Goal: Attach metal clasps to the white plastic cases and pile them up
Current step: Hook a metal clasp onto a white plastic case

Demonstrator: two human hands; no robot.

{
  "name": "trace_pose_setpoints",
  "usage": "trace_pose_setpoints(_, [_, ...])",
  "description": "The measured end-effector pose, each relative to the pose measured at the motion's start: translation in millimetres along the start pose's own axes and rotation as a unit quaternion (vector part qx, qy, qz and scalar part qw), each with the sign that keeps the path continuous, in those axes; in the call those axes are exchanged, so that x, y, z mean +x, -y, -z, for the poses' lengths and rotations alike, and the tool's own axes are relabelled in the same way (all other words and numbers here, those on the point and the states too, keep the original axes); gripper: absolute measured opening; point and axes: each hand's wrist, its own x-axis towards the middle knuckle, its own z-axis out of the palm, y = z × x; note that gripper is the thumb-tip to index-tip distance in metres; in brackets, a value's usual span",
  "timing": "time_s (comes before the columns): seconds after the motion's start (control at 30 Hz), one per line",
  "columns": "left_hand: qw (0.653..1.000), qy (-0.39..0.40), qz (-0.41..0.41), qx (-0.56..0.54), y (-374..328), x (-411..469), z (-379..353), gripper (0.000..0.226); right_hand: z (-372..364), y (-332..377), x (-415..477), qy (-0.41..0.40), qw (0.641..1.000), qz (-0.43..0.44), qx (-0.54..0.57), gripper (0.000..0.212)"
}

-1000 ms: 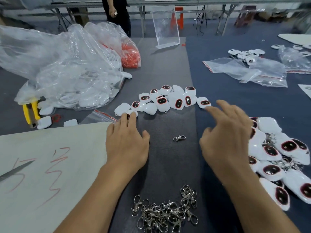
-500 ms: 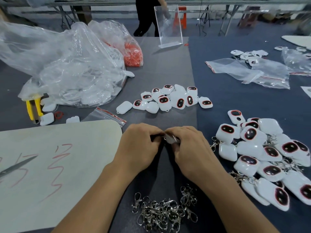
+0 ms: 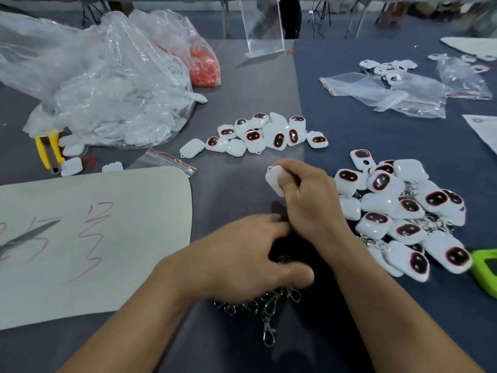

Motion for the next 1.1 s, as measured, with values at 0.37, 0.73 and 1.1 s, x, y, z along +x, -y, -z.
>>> trace_pose_setpoints(0.37, [0.974, -0.127, 0.004, 0.190, 8, -38, -64, 0.059, -1, 8, -6, 0.029, 0.999, -0.024, 0.016, 0.024])
trace_pose_setpoints(0.73, [0.951, -0.302, 0.031, 0.057, 33, 37, -13, 0.018, 1, -2, 4, -0.049, 0.993, -0.063, 0.084, 0.025])
trace_pose_setpoints(1.1, [0.881, -0.432, 0.080, -0.176, 40, 29, -3, 0.034, -4, -1, 3, 0.011, 0.976, -0.121, 0.181, 0.029])
